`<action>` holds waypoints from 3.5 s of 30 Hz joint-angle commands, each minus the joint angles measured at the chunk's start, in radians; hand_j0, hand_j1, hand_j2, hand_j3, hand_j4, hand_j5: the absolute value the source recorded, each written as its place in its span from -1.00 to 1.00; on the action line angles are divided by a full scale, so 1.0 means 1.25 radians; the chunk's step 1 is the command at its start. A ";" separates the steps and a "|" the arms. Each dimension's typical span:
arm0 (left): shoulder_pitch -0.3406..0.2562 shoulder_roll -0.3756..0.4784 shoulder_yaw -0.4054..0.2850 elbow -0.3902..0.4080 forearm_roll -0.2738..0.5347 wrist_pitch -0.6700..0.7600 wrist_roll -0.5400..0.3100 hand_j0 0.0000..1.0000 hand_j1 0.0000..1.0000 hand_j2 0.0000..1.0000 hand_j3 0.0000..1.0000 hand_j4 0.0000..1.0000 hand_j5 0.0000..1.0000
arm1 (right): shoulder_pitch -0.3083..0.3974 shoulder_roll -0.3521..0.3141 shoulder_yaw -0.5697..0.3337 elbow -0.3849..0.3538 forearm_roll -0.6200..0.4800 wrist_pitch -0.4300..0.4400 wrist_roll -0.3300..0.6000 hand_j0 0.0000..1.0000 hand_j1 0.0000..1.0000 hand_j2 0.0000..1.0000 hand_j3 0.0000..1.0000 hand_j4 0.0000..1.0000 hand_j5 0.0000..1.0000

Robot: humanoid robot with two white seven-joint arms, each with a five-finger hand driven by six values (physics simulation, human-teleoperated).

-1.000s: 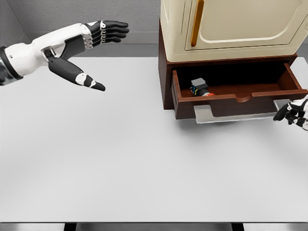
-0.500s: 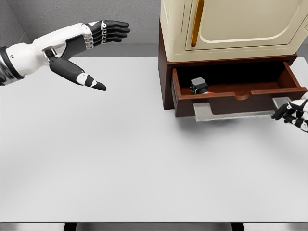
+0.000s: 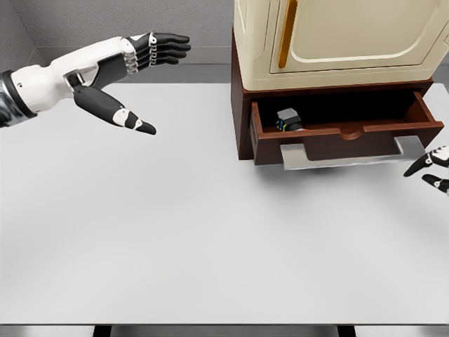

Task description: Put the switch into the drawer with left arm, and close the drawer with right arm

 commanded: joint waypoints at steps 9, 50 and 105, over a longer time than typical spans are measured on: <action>0.001 0.001 0.000 0.000 0.003 -0.001 0.000 1.00 1.00 1.00 1.00 1.00 1.00 | -0.009 0.002 0.045 0.002 0.043 0.000 0.001 0.03 0.03 0.03 0.03 0.03 0.03; 0.006 0.004 0.001 0.000 0.003 -0.001 0.000 1.00 1.00 1.00 1.00 1.00 1.00 | -0.129 0.010 0.137 0.071 0.058 0.000 0.001 0.04 0.04 0.04 0.04 0.04 0.04; -0.006 0.001 0.026 -0.001 -0.030 0.008 0.000 1.00 1.00 1.00 1.00 1.00 1.00 | -0.320 0.015 0.242 0.199 0.065 0.000 0.001 0.06 0.06 0.06 0.06 0.06 0.06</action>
